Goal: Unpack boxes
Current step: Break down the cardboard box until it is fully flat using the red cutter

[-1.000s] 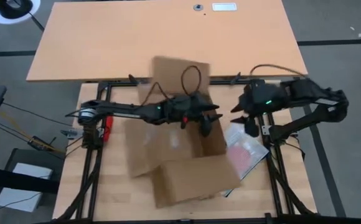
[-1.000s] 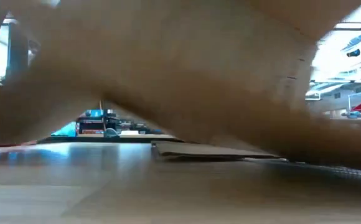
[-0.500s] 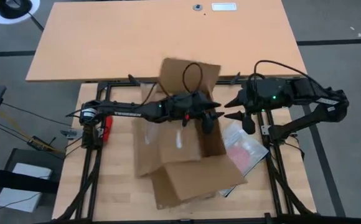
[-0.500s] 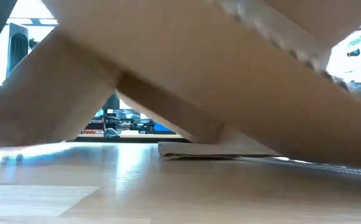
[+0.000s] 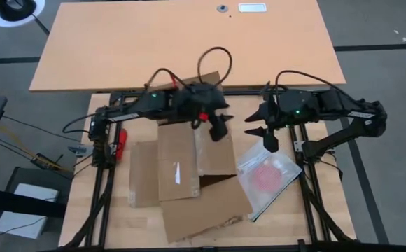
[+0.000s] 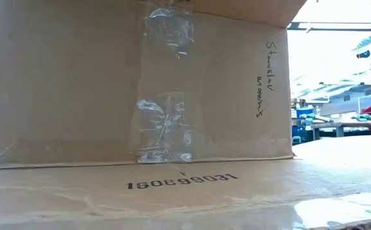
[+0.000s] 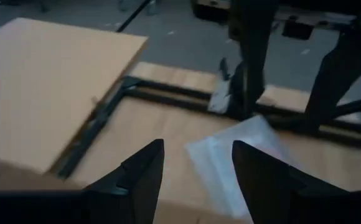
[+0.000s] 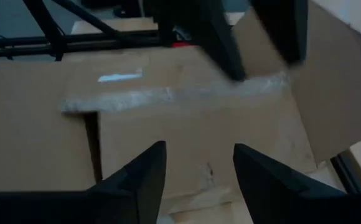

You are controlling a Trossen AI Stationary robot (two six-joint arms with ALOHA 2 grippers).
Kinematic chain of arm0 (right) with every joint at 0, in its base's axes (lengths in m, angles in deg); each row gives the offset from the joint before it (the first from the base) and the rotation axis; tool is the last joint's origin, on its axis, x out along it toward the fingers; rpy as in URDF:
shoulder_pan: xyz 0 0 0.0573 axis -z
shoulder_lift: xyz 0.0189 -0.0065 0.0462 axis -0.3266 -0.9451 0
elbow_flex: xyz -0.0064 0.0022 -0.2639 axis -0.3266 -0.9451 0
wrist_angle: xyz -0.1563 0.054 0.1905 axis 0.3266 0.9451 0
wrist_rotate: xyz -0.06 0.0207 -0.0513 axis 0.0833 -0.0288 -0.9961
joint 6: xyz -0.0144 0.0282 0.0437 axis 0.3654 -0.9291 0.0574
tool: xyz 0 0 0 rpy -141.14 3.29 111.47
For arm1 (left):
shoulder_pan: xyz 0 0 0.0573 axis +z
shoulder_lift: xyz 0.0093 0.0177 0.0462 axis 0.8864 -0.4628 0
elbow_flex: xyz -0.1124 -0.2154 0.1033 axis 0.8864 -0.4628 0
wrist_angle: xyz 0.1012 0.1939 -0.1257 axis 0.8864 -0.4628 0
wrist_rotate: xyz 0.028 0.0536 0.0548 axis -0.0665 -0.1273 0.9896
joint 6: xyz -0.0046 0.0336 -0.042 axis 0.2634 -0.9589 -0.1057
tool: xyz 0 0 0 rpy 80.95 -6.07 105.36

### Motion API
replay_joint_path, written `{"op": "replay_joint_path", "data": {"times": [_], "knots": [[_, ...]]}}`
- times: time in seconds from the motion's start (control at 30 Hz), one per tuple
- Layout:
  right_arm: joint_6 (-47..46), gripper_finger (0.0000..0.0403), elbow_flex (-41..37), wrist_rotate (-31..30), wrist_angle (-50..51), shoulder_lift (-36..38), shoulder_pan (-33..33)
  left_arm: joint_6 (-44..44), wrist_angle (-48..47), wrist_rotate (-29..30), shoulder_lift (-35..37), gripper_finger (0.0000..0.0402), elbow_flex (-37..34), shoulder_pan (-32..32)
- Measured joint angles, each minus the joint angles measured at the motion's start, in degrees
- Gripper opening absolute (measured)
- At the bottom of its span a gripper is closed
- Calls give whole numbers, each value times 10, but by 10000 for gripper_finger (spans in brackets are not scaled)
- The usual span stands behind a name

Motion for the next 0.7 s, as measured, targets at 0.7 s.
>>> {"op": "replay_joint_path", "data": {"times": [0.7], "knots": [[-3, 201, 261, -19, 46, -316, 33, 114, 15, 132, 350, 203, -431, -57]]}}
